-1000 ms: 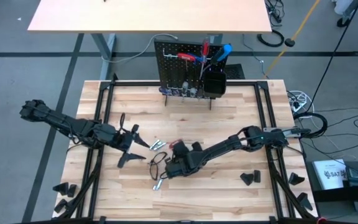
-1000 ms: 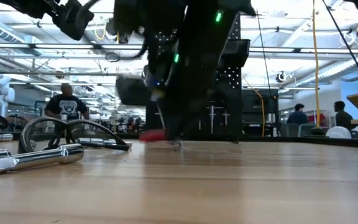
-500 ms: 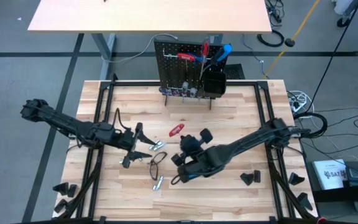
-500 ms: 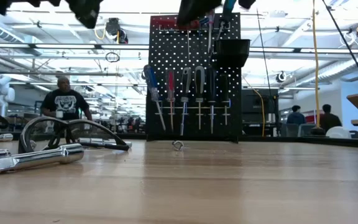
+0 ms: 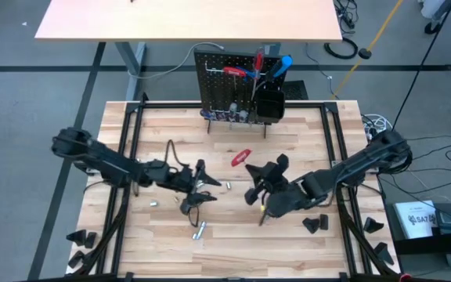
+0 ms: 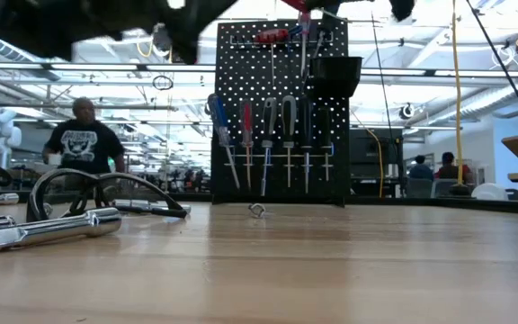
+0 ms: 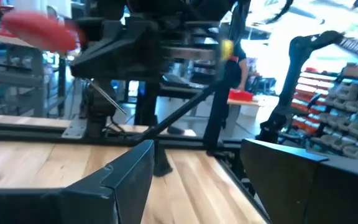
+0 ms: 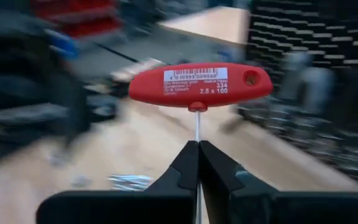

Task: Hang tools onto peg board
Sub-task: Hang the red allen wrench onto the peg board

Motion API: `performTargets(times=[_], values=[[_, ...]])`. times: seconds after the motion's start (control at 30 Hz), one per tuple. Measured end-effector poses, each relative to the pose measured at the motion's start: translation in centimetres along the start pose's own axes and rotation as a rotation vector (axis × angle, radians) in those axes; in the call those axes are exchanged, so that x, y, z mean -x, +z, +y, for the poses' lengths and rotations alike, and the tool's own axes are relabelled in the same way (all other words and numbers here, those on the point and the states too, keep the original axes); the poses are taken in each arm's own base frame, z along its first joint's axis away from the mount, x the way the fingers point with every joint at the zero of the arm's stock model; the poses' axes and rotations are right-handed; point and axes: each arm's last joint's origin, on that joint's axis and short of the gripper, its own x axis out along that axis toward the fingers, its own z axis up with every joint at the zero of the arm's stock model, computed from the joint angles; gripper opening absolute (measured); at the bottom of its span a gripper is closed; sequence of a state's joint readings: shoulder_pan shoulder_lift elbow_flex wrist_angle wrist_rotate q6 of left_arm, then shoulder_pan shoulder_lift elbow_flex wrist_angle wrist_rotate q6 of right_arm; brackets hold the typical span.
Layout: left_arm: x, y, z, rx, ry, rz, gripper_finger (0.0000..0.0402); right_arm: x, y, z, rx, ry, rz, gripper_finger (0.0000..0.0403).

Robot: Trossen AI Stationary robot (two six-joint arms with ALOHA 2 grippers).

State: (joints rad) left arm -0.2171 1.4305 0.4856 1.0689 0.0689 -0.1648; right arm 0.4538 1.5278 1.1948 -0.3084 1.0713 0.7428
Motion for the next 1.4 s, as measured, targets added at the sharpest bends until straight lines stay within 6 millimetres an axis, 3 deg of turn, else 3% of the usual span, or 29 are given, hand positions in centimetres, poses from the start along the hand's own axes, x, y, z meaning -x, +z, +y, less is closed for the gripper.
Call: performTargets(times=[0.2, 0.43, 0.7, 1.17, 1.27, 1.4], values=[[-2.8, -1.3, 2.4, 0.061, -0.037, 0.033, 0.0246, -0.5, -0.7, -1.0, -0.083, 0.364, -0.23, 0.0], [-4.6, -1.2, 3.2, 0.042, -0.054, -0.045, 0.0246, -1.2, -2.2, -3.3, -0.196, 0.528, -0.424, 0.0], [-6.0, -0.1, 4.0, 0.025, 0.04, -0.156, 0.0246, -1.7, -2.3, -3.7, -0.179, 0.547, -0.472, 0.0], [-7.9, 1.8, 5.0, -0.016, 0.015, -0.134, 0.0244, -2.0, -2.0, -3.9, -0.145, 0.547, -0.497, 0.0], [-7.9, 1.8, 5.0, -0.031, 0.016, -0.134, 0.022, -2.0, -2.0, -3.9, -0.141, 0.546, -0.498, 0.0], [-7.8, 1.8, 5.3, -0.031, 0.025, -0.135, 0.0145, -2.0, -2.0, -3.9, -0.138, 0.545, -0.499, 0.0]])
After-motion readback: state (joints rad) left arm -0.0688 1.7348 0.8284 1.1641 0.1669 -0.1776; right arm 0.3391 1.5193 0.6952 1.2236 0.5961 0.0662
